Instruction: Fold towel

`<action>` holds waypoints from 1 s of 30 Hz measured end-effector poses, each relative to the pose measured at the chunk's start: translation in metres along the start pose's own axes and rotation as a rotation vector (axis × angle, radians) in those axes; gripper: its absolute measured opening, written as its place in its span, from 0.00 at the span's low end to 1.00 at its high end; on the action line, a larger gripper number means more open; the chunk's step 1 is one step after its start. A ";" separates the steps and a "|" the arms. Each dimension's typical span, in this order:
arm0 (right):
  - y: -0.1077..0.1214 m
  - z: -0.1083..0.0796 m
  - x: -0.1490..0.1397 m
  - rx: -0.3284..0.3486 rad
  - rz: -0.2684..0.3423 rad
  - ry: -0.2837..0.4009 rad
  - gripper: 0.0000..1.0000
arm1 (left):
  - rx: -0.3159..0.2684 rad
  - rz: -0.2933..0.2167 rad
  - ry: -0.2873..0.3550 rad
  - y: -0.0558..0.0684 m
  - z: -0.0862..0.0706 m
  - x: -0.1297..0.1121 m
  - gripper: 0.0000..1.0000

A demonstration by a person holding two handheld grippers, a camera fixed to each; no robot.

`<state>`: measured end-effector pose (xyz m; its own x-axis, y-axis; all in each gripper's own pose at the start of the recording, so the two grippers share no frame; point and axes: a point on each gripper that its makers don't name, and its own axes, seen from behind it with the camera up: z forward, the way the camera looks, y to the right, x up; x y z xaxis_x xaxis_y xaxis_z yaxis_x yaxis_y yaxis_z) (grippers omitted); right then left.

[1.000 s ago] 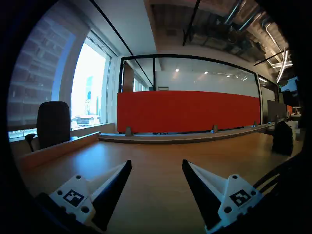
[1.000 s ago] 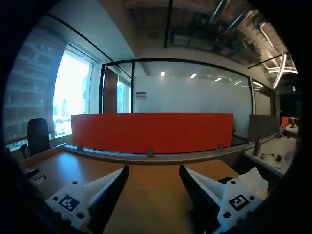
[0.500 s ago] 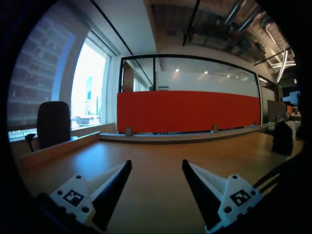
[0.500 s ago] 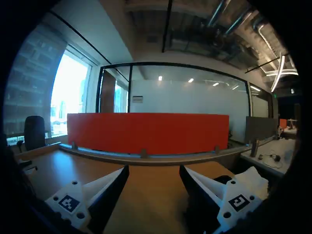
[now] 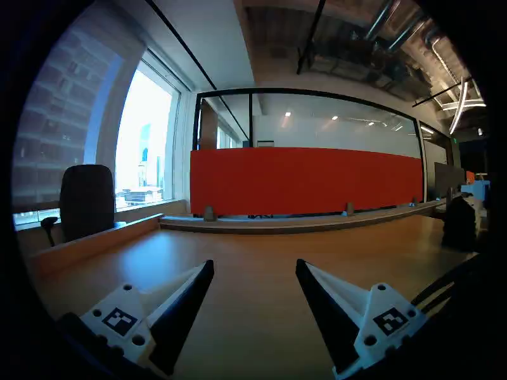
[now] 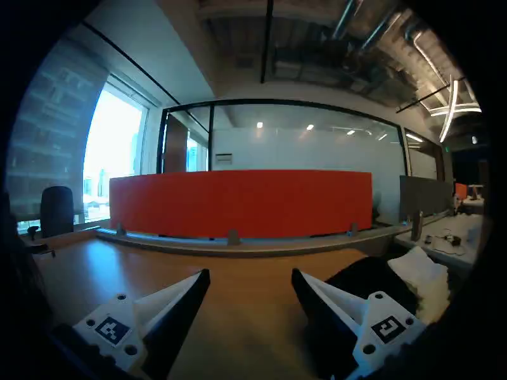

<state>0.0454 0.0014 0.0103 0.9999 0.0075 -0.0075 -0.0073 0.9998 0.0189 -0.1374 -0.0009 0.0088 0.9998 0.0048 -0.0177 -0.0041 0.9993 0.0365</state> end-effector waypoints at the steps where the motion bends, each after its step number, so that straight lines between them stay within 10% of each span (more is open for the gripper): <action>1: 0.002 0.000 -0.004 -0.003 0.000 0.001 1.00 | 0.000 0.000 0.000 0.000 0.000 0.000 0.96; 30: 0.011 -0.002 -0.056 -0.020 0.052 -0.014 0.99 | 0.000 0.000 0.000 0.001 -0.001 0.000 0.96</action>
<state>-0.0109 0.0120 0.0086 0.9982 0.0593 0.0071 -0.0593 0.9982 -0.0011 -0.1373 -0.0003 0.0074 0.9998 0.0047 -0.0176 -0.0041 0.9993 0.0368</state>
